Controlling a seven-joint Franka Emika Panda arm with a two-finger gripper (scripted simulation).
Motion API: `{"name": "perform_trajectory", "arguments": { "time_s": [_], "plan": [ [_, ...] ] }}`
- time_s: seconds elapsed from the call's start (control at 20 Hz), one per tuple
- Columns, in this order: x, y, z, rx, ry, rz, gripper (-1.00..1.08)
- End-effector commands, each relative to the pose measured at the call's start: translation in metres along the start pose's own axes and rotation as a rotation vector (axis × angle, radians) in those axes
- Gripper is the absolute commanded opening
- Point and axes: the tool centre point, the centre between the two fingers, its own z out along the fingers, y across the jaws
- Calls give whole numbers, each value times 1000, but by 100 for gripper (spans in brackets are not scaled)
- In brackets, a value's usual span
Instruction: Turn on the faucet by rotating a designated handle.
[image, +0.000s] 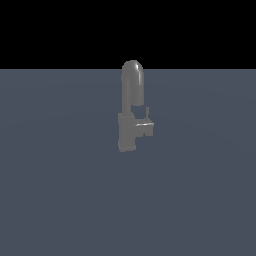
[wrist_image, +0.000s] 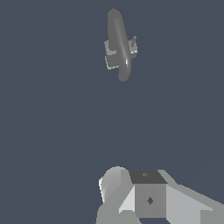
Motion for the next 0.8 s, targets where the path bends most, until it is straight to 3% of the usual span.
{"name": "perform_trajectory", "arguments": {
  "time_s": [0.0,0.4,0.75],
  "plan": [
    [0,0,0,0,0,0,-100],
    [8,-1,1,16,-21,17,-100],
    [30,-2,4,58,-74,59,-100]
  ]
}}
